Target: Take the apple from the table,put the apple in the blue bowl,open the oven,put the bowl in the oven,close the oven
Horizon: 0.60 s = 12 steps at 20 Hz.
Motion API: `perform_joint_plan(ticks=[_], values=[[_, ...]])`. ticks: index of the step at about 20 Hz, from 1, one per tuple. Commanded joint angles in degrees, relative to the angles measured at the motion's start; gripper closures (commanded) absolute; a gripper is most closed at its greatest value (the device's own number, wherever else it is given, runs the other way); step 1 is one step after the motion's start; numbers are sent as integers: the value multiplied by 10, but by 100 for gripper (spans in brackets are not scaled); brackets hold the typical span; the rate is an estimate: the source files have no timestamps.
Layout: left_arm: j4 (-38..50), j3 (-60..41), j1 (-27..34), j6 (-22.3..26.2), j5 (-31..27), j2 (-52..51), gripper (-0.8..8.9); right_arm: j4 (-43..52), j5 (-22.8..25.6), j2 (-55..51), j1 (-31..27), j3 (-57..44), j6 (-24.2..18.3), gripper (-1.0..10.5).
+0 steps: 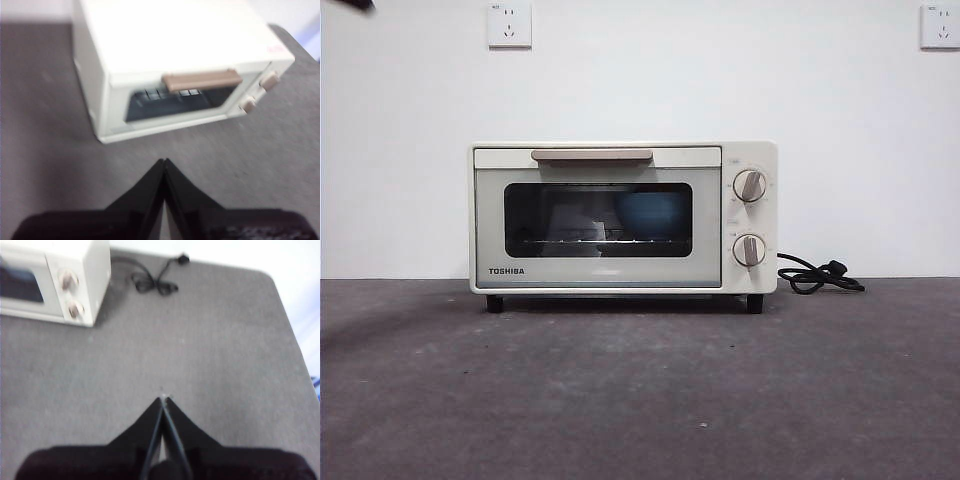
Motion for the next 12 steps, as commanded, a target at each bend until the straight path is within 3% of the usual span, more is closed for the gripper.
perform_joint_plan(ticks=[1,12], values=[[-4,-1,-1,26,-34,-45,817,-12,3,7,0,-5,10,946],[-3,-1,-1,26,-53,-111,818,-40,3,49,0,-5,10,946]])
